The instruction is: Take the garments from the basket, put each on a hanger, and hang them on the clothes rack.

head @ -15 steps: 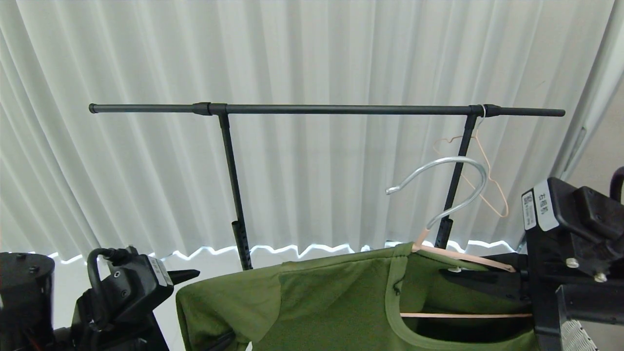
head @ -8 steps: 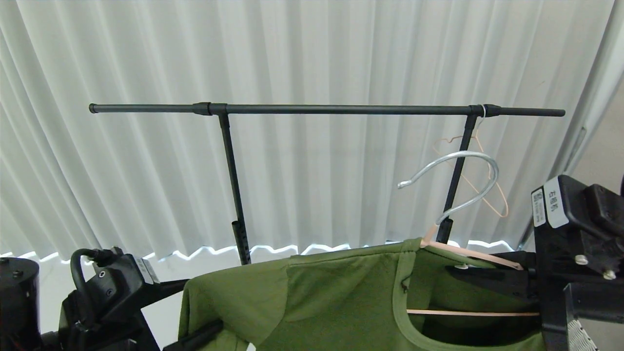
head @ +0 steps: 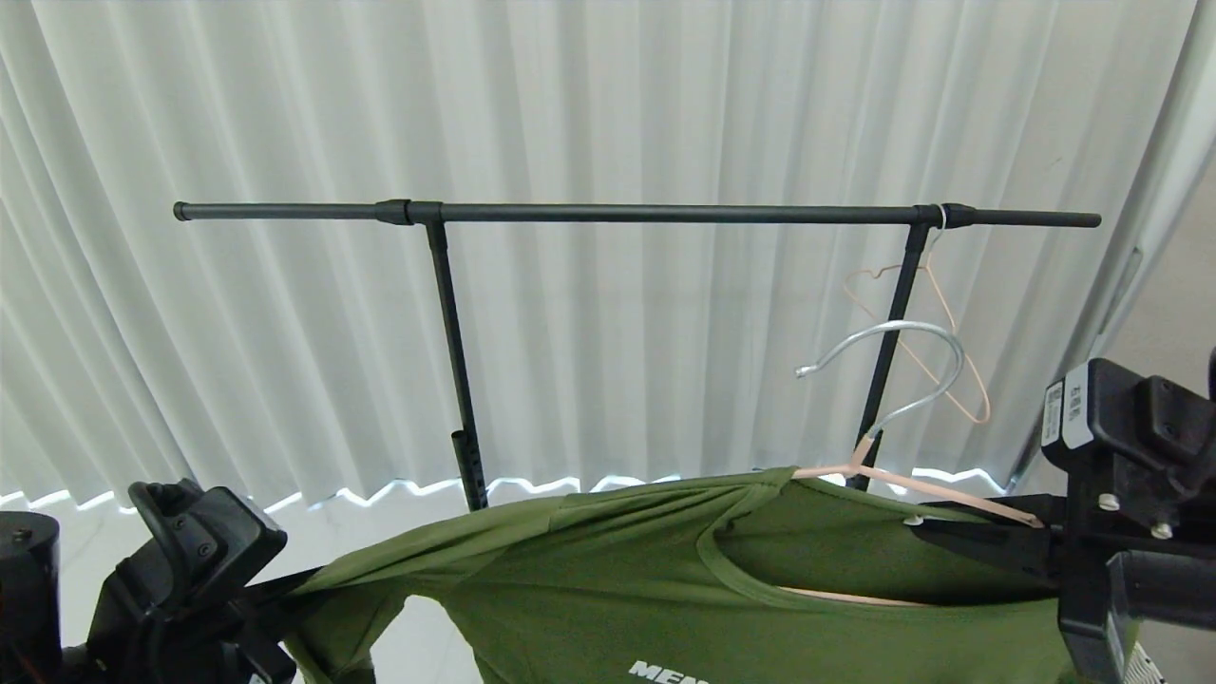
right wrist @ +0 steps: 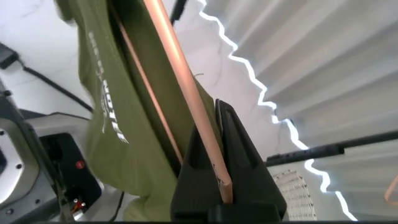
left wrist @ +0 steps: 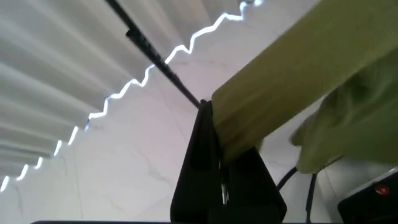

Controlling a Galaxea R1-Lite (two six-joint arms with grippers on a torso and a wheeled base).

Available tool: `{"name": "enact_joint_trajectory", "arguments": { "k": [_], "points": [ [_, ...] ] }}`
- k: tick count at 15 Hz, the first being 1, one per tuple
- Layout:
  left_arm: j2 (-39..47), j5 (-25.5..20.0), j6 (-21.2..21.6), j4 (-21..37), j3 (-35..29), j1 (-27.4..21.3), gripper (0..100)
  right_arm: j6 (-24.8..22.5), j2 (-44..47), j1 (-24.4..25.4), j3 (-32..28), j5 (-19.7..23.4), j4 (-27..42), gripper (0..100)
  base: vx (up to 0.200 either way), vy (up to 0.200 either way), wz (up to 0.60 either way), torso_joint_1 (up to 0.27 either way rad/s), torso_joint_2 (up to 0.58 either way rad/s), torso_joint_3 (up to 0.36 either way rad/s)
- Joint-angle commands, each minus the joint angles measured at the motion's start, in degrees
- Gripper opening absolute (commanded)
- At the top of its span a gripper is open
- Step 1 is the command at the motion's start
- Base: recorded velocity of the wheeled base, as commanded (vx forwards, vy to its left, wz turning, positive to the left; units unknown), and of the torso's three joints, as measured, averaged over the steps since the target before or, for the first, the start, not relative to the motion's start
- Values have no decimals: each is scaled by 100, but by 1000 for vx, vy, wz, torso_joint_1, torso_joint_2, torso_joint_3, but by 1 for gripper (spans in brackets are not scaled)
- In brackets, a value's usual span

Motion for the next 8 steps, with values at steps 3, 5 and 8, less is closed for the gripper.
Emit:
{"name": "enact_joint_trajectory", "arguments": {
  "k": [3,5,8],
  "points": [
    [-209,22,6,-1,59,-407,0,14,-54,-98,-4,-12,-1,0,0,0,0,0,0,0],
    [-280,13,-12,-1,59,-407,100,58,-28,-239,-13,-231,-1,0,0,0,0,0,0,0],
    [-403,13,6,-10,6,-434,100,216,25,-977,-30,-1137,34,0,0,0,0,0,0,0]
  ]
}}
